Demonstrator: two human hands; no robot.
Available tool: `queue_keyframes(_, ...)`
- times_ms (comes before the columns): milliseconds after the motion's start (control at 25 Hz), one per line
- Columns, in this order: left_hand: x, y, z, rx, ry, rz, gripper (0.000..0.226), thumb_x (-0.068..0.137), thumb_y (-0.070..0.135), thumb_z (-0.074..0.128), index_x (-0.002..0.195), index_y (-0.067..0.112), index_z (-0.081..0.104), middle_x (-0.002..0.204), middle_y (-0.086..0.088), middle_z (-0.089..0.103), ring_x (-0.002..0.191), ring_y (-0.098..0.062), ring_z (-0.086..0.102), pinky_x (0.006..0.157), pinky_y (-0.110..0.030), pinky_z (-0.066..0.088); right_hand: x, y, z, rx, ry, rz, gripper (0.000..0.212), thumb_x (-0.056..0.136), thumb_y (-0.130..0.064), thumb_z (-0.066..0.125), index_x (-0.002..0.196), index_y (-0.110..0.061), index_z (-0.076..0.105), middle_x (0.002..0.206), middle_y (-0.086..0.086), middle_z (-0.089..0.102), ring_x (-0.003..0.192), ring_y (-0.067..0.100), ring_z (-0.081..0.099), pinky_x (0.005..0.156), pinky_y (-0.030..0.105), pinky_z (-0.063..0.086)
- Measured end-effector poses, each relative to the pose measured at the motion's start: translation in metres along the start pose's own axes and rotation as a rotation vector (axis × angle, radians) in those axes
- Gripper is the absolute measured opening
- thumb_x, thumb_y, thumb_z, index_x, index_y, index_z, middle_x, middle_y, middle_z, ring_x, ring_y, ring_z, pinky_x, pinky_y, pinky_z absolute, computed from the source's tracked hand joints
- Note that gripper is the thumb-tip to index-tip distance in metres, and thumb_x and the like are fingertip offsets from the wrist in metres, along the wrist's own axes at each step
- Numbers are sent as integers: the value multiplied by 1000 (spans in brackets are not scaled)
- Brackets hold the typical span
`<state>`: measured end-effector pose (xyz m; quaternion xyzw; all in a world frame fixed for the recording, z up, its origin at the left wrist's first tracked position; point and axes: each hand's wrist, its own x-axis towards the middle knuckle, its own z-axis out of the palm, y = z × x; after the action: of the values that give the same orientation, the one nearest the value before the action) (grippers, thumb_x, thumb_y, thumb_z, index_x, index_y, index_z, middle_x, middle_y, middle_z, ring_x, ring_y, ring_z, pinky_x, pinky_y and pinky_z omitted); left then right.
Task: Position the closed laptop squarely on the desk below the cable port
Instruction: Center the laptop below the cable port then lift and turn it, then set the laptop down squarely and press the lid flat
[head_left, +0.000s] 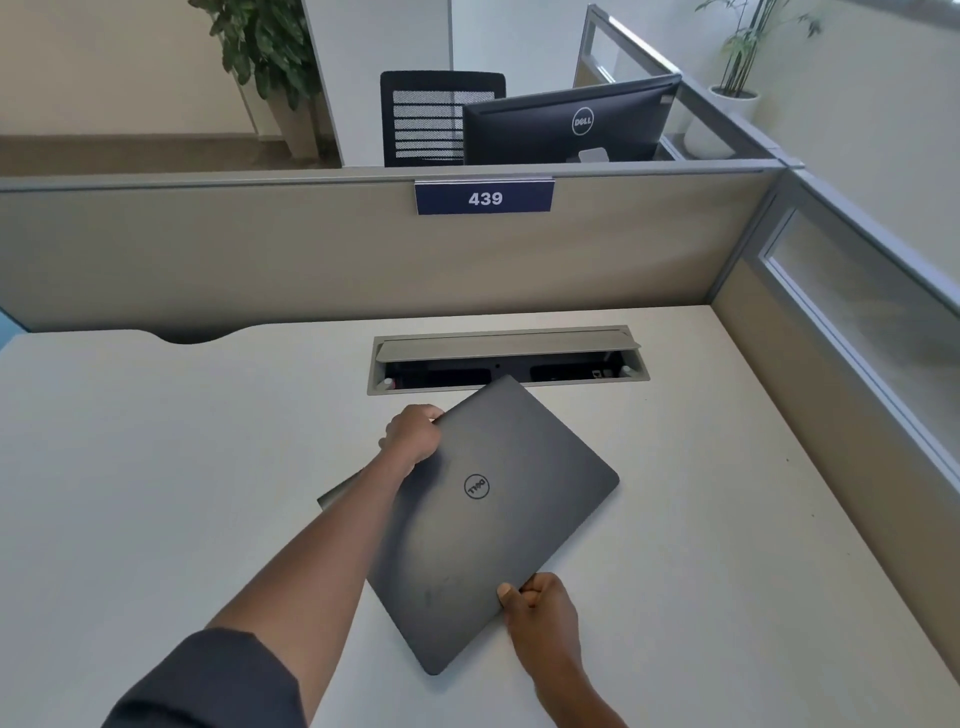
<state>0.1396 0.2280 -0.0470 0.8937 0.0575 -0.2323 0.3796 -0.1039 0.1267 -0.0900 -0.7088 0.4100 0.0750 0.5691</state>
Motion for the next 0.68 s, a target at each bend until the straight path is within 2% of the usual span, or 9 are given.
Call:
queue_keyframes(80,8,8,5,105,20,38,44,87,5,46,116,29,69,124,-5,66,117,-33,57,103,-46,46,-1,-1,7,11,-26,20,13,92,-20,64,88,-10,57,74,9,72,63,15,62,61,29,52)
queue_keyframes(200,21,15,13,209,7,92,49,85,0,42,114,26,71,123,-6,68,114,-34,58,102,-45,48,0,-5,13,28,-28,65,8,90,-15,60,87,-8,60,68,3,74,49,5,60,47,15,46)
queue_keyframes(320,29,18,20,234,6,128,54,84,-2,39,117,26,71,121,-7,69,114,-35,58,101,-44,49,5,-11,18,30,-23,118,11,87,-12,56,87,-4,63,70,4,75,49,8,59,42,11,44)
queue_keyframes(520,42,27,34,327,23,219,57,83,-3,39,119,31,69,125,-3,68,118,-34,57,100,-40,45,5,-20,24,57,-27,141,11,84,-12,56,80,-3,62,66,6,73,50,11,58,48,21,48)
queue_keyframes(680,53,31,46,403,44,299,60,82,-4,40,120,33,69,121,-6,67,118,-35,54,97,-40,42,9,-30,27,117,-101,174,17,82,-1,51,68,-10,50,66,9,57,50,20,50,50,29,41)
